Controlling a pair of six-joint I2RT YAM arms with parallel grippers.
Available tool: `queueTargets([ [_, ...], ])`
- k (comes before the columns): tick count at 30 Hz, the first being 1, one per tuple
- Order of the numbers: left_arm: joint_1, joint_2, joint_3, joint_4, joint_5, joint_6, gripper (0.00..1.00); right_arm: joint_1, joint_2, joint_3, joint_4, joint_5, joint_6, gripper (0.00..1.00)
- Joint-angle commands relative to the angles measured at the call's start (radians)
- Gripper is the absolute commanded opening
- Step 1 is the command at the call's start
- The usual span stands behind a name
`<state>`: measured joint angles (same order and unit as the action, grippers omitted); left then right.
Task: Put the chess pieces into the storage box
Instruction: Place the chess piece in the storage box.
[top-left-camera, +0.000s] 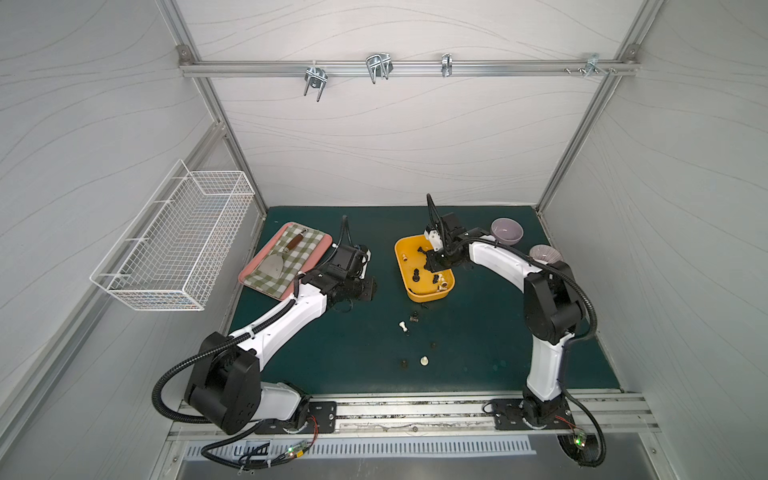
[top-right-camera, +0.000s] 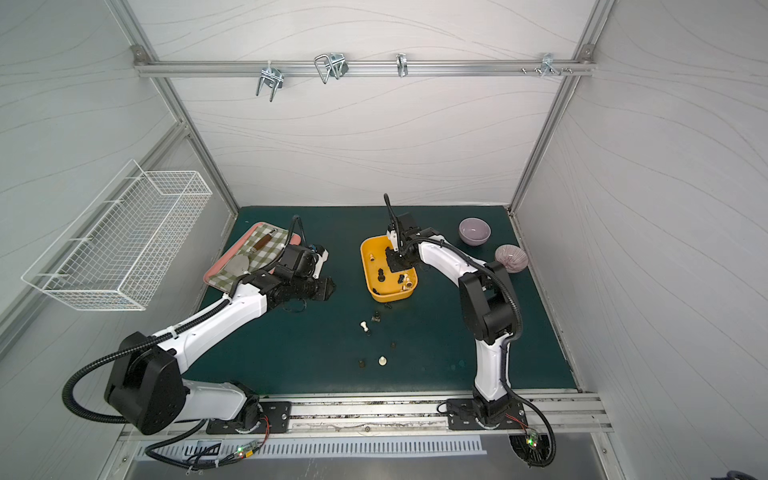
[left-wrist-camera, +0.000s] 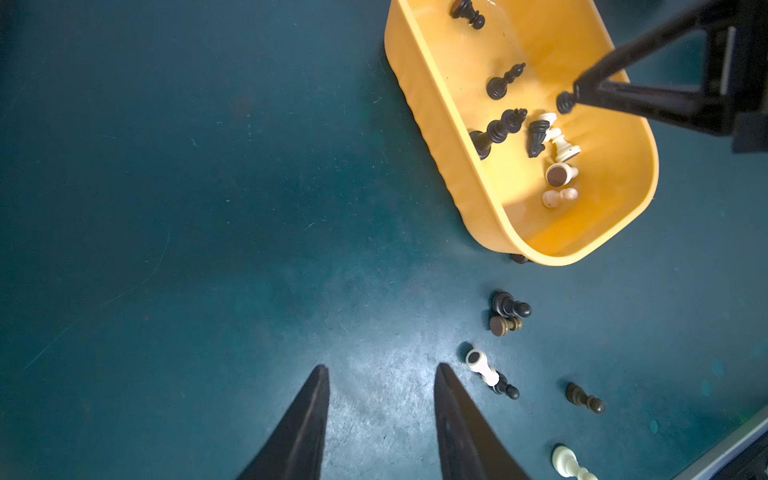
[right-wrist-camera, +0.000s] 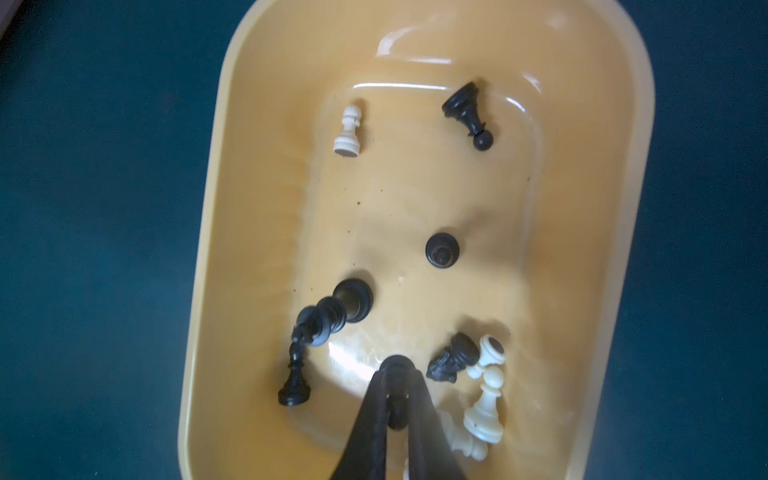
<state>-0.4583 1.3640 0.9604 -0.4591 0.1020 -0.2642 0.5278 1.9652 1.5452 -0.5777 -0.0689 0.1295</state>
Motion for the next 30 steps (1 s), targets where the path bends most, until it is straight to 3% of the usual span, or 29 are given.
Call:
queueTargets([
  [1, 0.004, -0.019, 0.003, 0.002, 0.004, -0.004, 0.43, -0.011, 0.044, 0.045, -0.030, 0.032, -0.012, 0.11],
  [15, 0.005, -0.036, -0.011, -0.003, -0.002, -0.007, 0.43, -0.015, 0.118, 0.136, -0.045, 0.031, 0.000, 0.14],
  [30, 0.004, -0.054, -0.030, -0.005, -0.008, -0.011, 0.43, -0.016, 0.092, 0.146, -0.048, 0.016, 0.007, 0.19],
])
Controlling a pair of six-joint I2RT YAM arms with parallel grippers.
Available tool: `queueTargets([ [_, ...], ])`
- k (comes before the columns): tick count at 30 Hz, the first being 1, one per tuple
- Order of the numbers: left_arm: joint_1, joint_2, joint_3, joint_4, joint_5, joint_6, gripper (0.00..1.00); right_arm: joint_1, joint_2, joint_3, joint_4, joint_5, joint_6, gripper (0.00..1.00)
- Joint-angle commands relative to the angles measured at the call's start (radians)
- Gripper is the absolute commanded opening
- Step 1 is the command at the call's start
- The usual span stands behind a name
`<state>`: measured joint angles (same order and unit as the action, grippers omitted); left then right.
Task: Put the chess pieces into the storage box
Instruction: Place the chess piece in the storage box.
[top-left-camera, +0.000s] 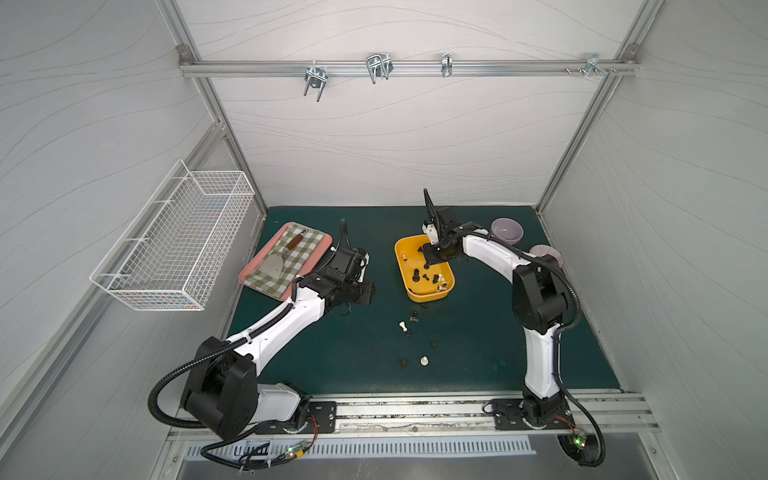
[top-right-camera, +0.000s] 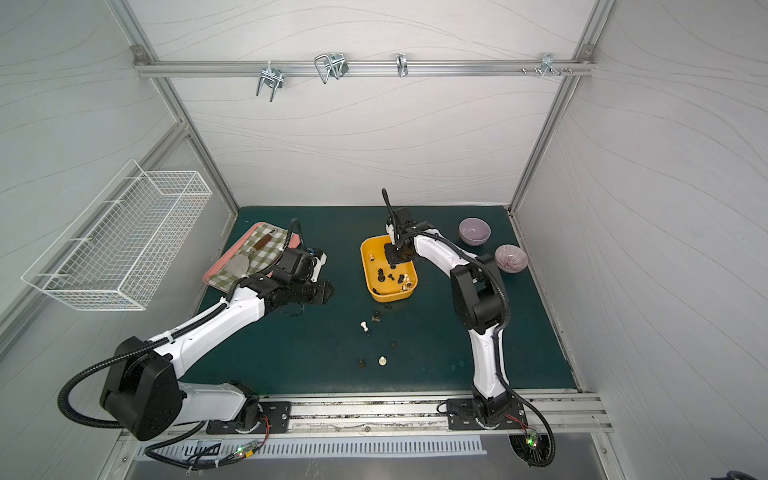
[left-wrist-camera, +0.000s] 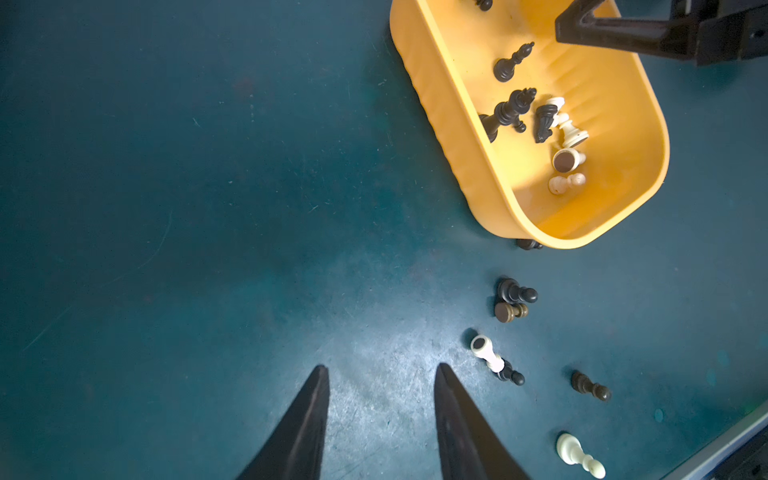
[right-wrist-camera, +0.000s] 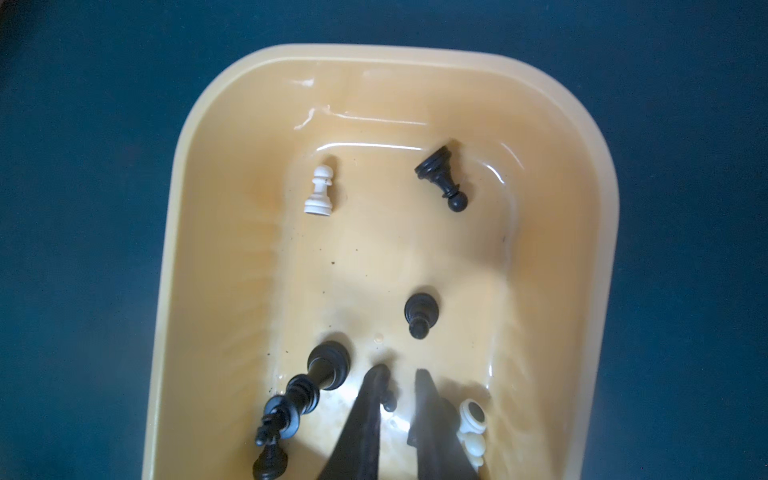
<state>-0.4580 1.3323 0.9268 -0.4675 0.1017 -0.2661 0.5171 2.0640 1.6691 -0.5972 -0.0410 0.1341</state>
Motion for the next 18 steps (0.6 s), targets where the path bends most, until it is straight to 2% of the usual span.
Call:
queueTargets([
  [1, 0.004, -0.022, 0.004, 0.003, -0.008, -0.009, 0.43, -0.005, -0.011, 0.023, -0.029, -0.011, 0.001, 0.19],
  [9, 0.004, -0.022, 0.002, 0.000, -0.008, -0.007, 0.43, -0.005, -0.080, 0.013, -0.032, -0.018, 0.004, 0.20],
  [18, 0.004, -0.020, 0.000, -0.003, -0.006, -0.006, 0.43, -0.005, -0.198, -0.066, -0.017, -0.023, 0.004, 0.21],
])
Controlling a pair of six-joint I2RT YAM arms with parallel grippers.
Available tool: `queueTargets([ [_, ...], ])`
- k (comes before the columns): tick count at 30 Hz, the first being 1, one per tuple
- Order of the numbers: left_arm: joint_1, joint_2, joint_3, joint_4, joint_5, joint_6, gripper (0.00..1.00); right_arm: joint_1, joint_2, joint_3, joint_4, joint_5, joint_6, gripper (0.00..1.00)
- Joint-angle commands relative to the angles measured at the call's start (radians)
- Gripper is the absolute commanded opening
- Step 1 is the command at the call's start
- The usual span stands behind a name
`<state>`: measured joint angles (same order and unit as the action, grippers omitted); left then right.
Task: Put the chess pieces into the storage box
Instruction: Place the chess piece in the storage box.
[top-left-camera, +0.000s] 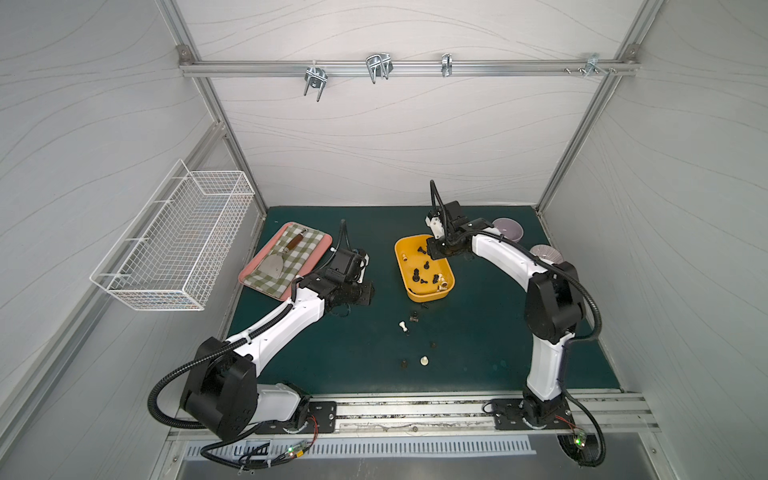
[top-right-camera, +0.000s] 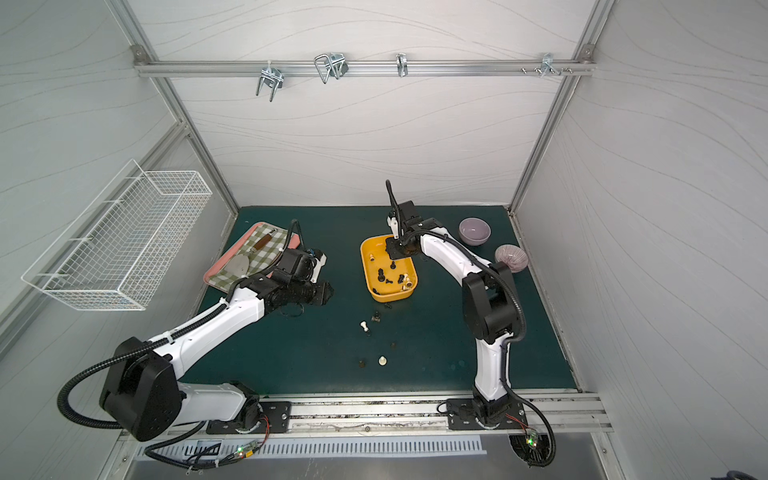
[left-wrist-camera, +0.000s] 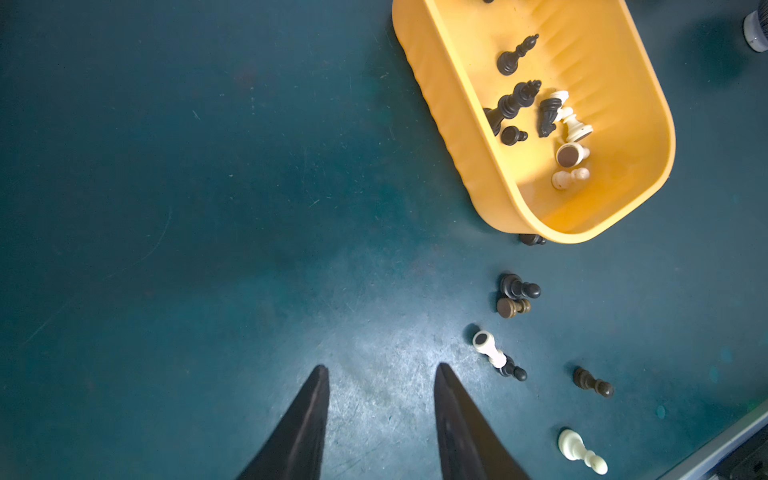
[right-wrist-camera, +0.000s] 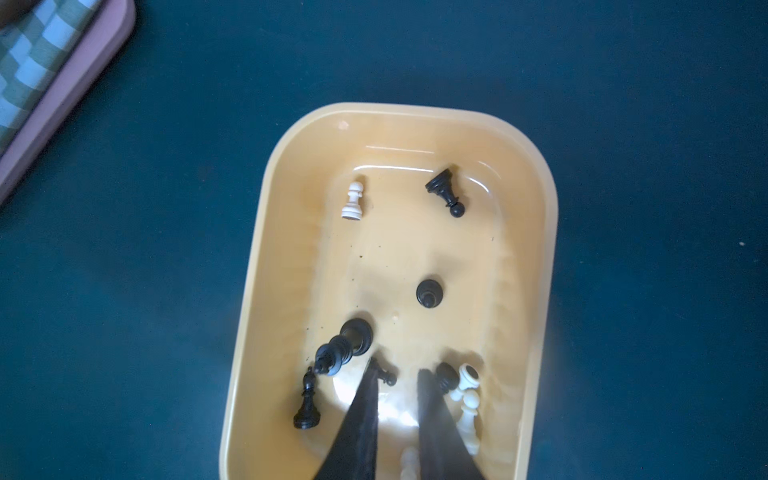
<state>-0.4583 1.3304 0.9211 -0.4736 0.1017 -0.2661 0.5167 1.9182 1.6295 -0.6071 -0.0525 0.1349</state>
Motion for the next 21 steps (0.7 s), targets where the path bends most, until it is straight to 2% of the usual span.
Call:
queueTargets([
  [1, 0.003, -0.018, 0.005, 0.003, -0.006, -0.005, 0.43, -0.004, -0.069, -0.041, -0.007, -0.017, 0.001, 0.21],
  [21, 0.003, 0.021, 0.018, -0.019, 0.013, 0.015, 0.43, -0.004, -0.515, -0.550, 0.011, 0.017, 0.073, 0.21],
])
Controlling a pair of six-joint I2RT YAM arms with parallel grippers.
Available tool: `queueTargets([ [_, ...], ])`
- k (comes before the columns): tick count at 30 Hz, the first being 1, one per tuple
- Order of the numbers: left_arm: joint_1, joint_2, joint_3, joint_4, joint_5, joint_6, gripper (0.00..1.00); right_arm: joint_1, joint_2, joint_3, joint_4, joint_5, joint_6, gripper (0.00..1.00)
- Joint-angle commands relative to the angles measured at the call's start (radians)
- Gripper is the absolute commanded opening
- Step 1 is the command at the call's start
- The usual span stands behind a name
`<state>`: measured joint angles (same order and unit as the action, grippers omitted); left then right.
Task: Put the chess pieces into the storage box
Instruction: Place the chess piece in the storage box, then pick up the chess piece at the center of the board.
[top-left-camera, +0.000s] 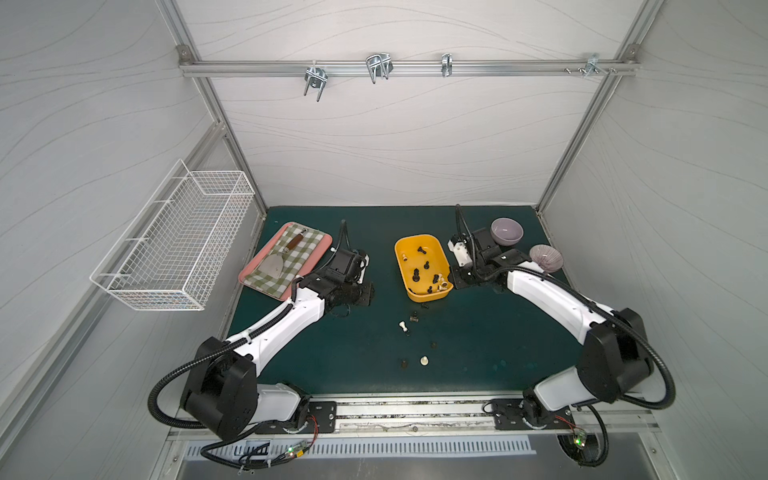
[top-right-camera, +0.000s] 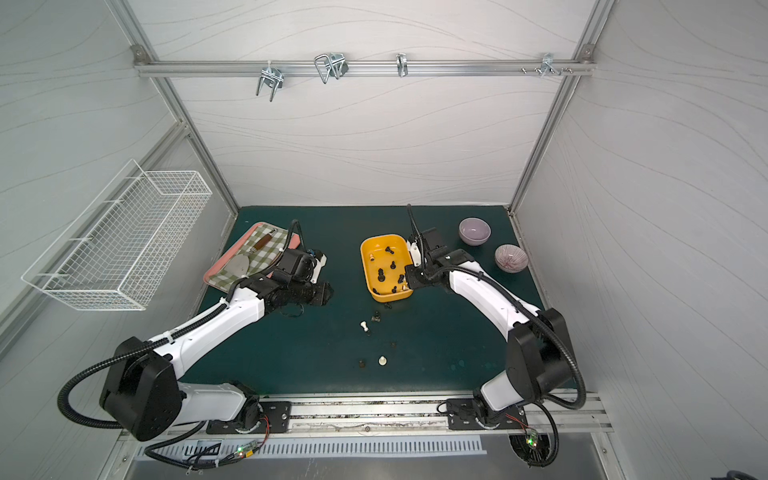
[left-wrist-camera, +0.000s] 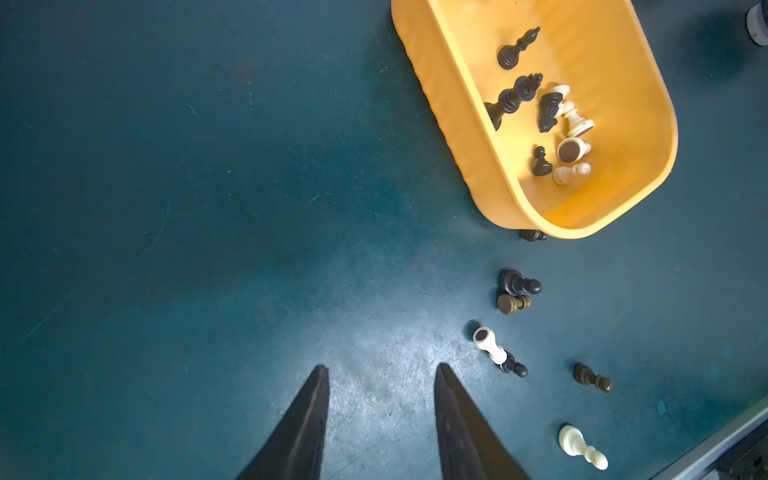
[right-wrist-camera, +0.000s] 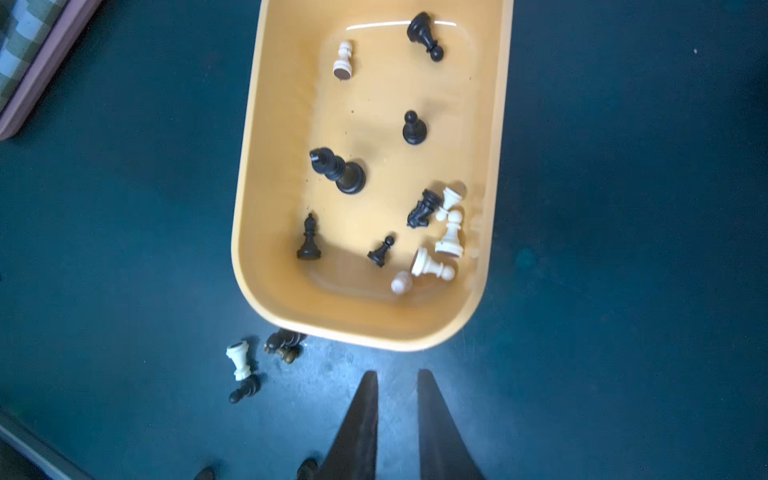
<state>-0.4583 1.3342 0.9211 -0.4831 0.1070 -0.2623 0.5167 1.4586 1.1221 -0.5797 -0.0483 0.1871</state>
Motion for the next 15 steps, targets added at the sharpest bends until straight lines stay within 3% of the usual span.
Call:
queueTargets([
  [1, 0.003, 0.022, 0.018, -0.012, 0.009, 0.013, 0.43, -0.005, -0.078, -0.065, -0.016, 0.013, 0.029, 0.21],
  [15, -0.011, 0.056, 0.005, -0.003, 0.020, 0.014, 0.43, -0.005, -0.249, -0.312, -0.013, 0.015, 0.142, 0.21],
])
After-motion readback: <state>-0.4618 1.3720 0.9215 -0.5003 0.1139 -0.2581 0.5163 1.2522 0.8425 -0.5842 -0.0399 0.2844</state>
